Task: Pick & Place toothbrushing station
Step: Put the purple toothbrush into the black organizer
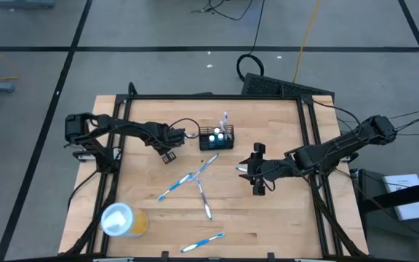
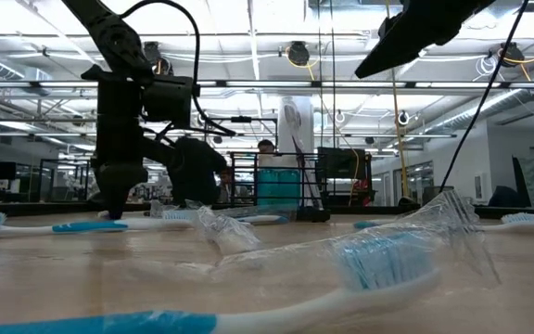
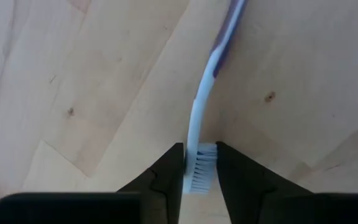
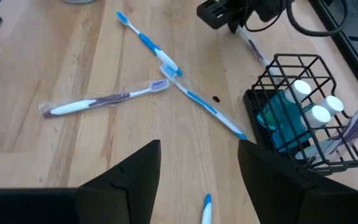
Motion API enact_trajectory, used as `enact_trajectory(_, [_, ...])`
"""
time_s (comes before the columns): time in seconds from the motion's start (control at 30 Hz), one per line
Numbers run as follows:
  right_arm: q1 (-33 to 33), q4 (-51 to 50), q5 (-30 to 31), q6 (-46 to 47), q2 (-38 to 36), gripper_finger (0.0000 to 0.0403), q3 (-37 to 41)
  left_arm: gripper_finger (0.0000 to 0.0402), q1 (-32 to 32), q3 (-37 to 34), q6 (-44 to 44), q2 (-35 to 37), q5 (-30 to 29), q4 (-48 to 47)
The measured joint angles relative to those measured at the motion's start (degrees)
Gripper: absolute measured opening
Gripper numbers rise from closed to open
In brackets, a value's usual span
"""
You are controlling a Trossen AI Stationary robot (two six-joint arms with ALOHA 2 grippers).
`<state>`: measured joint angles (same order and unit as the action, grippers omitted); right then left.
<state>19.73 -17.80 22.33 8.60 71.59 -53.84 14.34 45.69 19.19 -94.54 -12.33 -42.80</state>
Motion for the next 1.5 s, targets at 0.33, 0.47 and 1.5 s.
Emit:
enact_trajectory(0.33, [0.31,0.10,-0.05,2.24,-0.15,0.0208,0.00,0.0016,-2.91,0.00,1.82,-0.04,0.48,-1.15])
enact_trajectory(0.47, [0.56,0.19,-0.05,2.73,-0.15,0.0208,0.00,0.0016,-5.55,-0.05,4.73,0.77,-0.47,-2.93])
enact_trajectory(1.5, [2.91,-0.14,-4.47,7.15,-0.11,0.0208,0.00,0.0016,-29.88,9.90,15.02,4.30,3.40,-1.83])
